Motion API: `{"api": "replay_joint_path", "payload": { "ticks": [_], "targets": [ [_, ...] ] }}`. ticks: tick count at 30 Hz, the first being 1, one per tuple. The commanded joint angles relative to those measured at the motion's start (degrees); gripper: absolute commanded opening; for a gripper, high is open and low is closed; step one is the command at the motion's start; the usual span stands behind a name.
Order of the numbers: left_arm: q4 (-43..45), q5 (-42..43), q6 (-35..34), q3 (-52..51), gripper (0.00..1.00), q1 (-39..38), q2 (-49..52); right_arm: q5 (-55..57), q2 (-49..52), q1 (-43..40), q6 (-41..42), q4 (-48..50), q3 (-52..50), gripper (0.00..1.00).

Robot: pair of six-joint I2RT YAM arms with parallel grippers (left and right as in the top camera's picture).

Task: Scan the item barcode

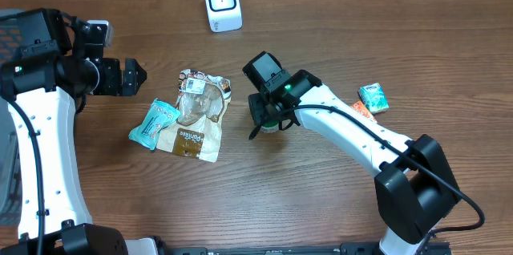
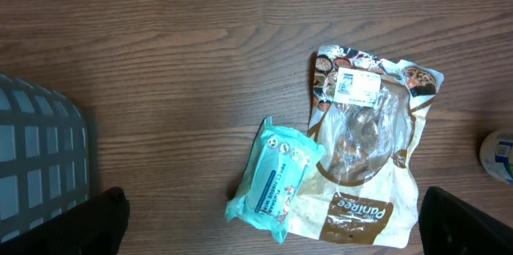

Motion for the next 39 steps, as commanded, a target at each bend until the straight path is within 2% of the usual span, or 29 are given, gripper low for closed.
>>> {"api": "replay_joint_path", "payload": {
  "ticks": [1, 7, 14, 21, 23, 26, 27, 28, 30, 31, 36, 39],
  "targets": [
    [0.0, 0.7, 0.8, 1.3, 1.00, -0.1, -0.3, 1.6, -0.7, -0.1, -16.4, 0.1, 1.8, 0.32],
    [0.0, 0.7, 0.8, 1.3, 1.00, 0.0, -0.3, -1.5, -0.7, -0.1, -35.9, -1.4, 1.8, 0.31],
    [0.0, 0.7, 0.8, 1.3, 0.99, -0.1, -0.3, -13.5, -0.8, -0.1, -57.9, -3.8, 1.8, 0.31],
    [0.0, 0.7, 0.8, 1.3, 0.99, -0.1, -0.3, -16.4, -0.8, -0.1, -73.4, -7.1, 1.8, 0.31],
    [0.0, 0.7, 0.8, 1.3, 1.00, 0.0, -0.3, -16.5, -0.8, -0.1, -75.1, -7.7, 1.8, 0.44],
    [0.0, 0.7, 0.8, 1.3, 1.00, 0.0, -0.3, -16.5, -0.8, -0.1, -75.1, -7.7, 1.8, 0.61],
    [0.0, 0.6, 0.8, 1.3, 0.99, 0.0, -0.3, -16.5, -0.8, -0.1, -74.8, -7.6, 1.8, 0.69],
    [0.0, 0.7, 0.8, 1.3, 1.00, 0.0, -0.3, -16.5, -0.8, -0.1, -73.9, -7.6, 1.8, 0.83],
    [0.0, 0.7, 0.8, 1.3, 0.99, 0.0, -0.3, -16.5, -0.8, -0.1, -69.7, -7.1, 2.0, 0.96],
    [0.0, 0.7, 0.8, 1.3, 1.00, 0.0, -0.3, -16.5, -0.8, -0.1, -65.1, -6.8, 2.4, 1.00],
    [0.0, 0.7, 0.8, 1.3, 1.00, -0.1, -0.3, -16.0, -0.8, -0.9, -44.6, -8.8, 7.5, 1.00],
    [0.0, 0.7, 0.8, 1.3, 1.00, 0.0, -0.3, -15.6, -0.8, -2.0, -36.1, -11.3, 10.9, 1.00]
  ]
}}
